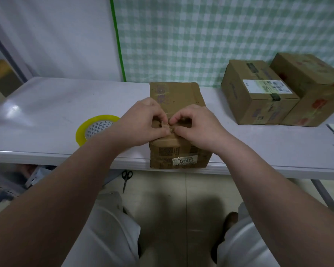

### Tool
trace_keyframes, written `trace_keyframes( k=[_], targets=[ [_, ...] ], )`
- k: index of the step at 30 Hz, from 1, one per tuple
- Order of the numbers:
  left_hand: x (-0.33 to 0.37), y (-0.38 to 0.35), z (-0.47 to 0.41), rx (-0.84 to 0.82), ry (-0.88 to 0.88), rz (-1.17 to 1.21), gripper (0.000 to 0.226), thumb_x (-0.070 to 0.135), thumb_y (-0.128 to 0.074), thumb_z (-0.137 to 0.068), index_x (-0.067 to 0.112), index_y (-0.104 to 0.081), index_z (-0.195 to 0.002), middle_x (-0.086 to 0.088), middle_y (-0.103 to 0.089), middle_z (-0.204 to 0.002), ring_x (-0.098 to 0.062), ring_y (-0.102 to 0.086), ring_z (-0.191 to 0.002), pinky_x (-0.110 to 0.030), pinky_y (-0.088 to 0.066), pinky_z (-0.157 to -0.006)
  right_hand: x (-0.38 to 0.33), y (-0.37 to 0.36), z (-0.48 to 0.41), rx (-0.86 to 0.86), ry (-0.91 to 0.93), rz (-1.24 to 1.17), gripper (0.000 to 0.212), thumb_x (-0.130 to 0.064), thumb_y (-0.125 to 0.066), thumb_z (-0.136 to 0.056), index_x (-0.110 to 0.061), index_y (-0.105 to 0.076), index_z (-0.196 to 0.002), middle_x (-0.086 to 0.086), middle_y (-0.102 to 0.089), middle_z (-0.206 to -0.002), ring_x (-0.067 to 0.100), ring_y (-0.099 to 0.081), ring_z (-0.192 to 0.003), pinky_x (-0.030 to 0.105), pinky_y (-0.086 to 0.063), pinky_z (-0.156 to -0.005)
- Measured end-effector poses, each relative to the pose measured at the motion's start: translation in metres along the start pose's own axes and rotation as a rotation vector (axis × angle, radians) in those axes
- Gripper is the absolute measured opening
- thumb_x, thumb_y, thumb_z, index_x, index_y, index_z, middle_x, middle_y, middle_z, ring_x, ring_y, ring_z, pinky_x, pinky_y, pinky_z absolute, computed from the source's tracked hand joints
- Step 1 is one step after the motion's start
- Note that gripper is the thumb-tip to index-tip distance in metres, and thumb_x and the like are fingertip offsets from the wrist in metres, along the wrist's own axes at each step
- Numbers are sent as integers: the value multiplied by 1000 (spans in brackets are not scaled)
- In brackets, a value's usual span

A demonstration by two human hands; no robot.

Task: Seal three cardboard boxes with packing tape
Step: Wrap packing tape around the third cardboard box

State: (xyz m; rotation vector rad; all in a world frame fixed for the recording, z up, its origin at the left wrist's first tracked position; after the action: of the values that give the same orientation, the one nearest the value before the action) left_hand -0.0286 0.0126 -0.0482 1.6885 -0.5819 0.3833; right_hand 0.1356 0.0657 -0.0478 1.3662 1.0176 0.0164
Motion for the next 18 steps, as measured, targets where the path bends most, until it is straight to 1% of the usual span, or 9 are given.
trace_keyframes(
  k=[2, 5, 8, 11, 12, 13, 14, 16, 18],
  targets=[
    [4, 3, -2, -31, -6, -39, 12, 23, -76, -77, 24, -65, -82, 5, -53, -93, -6, -47, -85, -18, -36, -73, 1, 3, -1, -37, -1, -22, 19, -21, -66, -85, -40, -63, -87, -10, -56, -105, 22, -48, -114, 41, -42, -98],
    [11, 5, 0, -62, 20, 36, 17, 12, -76, -76, 22, -63, -76, 12, -59, -79, 5, -52, -70, -9, -35, -62, 0, 7, -4, -86, 1, -21, 26, -19, -67, -84, -44, -59, -84, -8, -52, -106, 24, -47, -117, 44, -40, -100],
    [13, 4, 5, -38, 35, 120, 27, 6, -77, -74, 27, -60, -70, 10, -64, -77, 10, -55, -68, -5, -41, -62, -4, 11, -8, -194, 60, 93, 29, -21, -65, -85, -48, -52, -83, -4, -48, -107, 25, -47, -114, 45, -40, -99],
    [9, 3, 13, 20, 54, 211, 27, 3, -78, -72, 25, -63, -68, 6, -66, -77, 5, -59, -68, -10, -47, -66, -12, 14, -15, -357, 135, 231, 30, -23, -59, -89, -47, -46, -76, -2, -44, -102, 22, -49, -105, 45, -41, -96],
    [7, 2, 15, 34, 63, 244, 27, 2, -78, -72, 24, -63, -67, 5, -67, -77, 2, -60, -69, -16, -51, -69, -15, 16, -17, -407, 152, 272, 27, -22, -58, -90, -45, -50, -79, 0, -44, -102, 22, -50, -103, 44, -42, -94],
    [6, 1, 17, 46, 70, 274, 27, 1, -78, -72, 23, -64, -66, 4, -67, -76, -3, -62, -71, -23, -53, -71, -18, 17, -20, -450, 170, 316, 19, -21, -56, -92, -40, -57, -88, 1, -44, -102, 23, -50, -102, 41, -43, -93],
    [4, 1, 19, 57, 75, 302, 27, -1, -78, -72, 21, -64, -65, 4, -67, -74, -10, -65, -73, -28, -55, -74, -21, 17, -22, -481, 190, 367, 17, -21, -54, -93, -34, -62, -99, 3, -43, -102, 24, -50, -102, 39, -43, -92],
    [2, -1, 22, 72, 83, 357, 28, -5, -77, -72, 19, -64, -65, 1, -67, -73, -21, -67, -77, -35, -56, -76, -27, 17, -26, -534, 208, 470, 24, -22, -50, -95, -27, -64, -114, 2, -41, -102, 22, -49, -100, 36, -43, -92],
    [0, -2, 24, 73, 88, 400, 29, -8, -75, -72, 17, -64, -65, -6, -69, -77, -25, -68, -81, -38, -57, -78, -33, 16, -27, -573, 210, 528, 26, -23, -47, -96, -27, -62, -116, 1, -39, -101, 21, -48, -97, 35, -43, -90]
  ],
)
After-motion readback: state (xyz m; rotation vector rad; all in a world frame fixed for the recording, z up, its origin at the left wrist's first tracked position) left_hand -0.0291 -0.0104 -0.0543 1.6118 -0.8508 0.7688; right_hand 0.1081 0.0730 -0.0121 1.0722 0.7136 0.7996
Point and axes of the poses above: each hand's wrist, its own z-axis away from the middle knuckle, its own y-axis out of the back of the hand, x = y × z, the point moved 1 cm from there along -z, towards the middle knuckle
